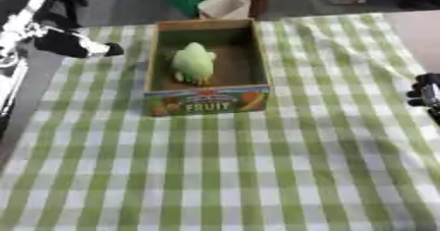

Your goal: Pick up objects on the table and place them in the box.

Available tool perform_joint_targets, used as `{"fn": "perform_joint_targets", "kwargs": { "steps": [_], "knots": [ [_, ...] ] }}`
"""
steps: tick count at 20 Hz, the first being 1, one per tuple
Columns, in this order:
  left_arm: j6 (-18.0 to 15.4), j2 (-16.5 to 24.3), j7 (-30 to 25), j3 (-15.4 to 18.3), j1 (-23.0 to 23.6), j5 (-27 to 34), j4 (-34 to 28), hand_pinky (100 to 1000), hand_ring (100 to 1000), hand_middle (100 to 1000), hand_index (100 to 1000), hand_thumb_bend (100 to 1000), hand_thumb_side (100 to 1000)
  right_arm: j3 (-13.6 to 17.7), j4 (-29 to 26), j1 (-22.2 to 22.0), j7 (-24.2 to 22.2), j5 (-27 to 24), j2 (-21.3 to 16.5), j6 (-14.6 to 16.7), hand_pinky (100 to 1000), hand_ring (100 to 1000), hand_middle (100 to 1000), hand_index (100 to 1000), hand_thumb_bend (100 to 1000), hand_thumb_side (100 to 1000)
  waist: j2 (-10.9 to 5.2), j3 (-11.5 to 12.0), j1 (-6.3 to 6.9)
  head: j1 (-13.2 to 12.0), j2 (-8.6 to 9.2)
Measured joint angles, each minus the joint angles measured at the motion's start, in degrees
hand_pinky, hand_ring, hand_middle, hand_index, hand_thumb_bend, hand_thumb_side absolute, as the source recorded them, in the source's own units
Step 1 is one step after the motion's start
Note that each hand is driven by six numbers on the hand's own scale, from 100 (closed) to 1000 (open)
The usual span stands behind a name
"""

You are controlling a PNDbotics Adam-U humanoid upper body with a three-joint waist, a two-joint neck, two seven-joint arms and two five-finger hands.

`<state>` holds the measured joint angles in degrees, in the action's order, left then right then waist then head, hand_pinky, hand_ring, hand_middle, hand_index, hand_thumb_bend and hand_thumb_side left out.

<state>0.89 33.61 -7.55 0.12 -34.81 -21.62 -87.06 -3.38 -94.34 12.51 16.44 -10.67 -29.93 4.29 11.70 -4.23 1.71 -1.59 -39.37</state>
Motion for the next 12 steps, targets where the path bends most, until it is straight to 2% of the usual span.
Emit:
{"fn": "perform_joint_targets", "kwargs": {
  "steps": [6, 12],
  "knots": [
    [2.08, 0.22, 1.96, 2.48, 5.83, 4.03, -3.49, 614, 601, 595, 714, 829, 140, 0.21, 0.0, -0.01, 0.15, 0.0, 0.0, 0.1, 609, 617, 561, 661, 100, 512, 0.0, 0.33, -0.1, -0.07, -0.56],
    [2.74, 0.2, 2.61, 3.36, 8.14, 5.66, -4.37, 607, 596, 588, 710, 837, 124, 0.23, 0.0, -0.09, 0.23, 0.0, 0.0, 0.17, 610, 617, 561, 661, 100, 507, -0.06, 0.45, -0.15, -0.61, -2.78]
  ]
}}
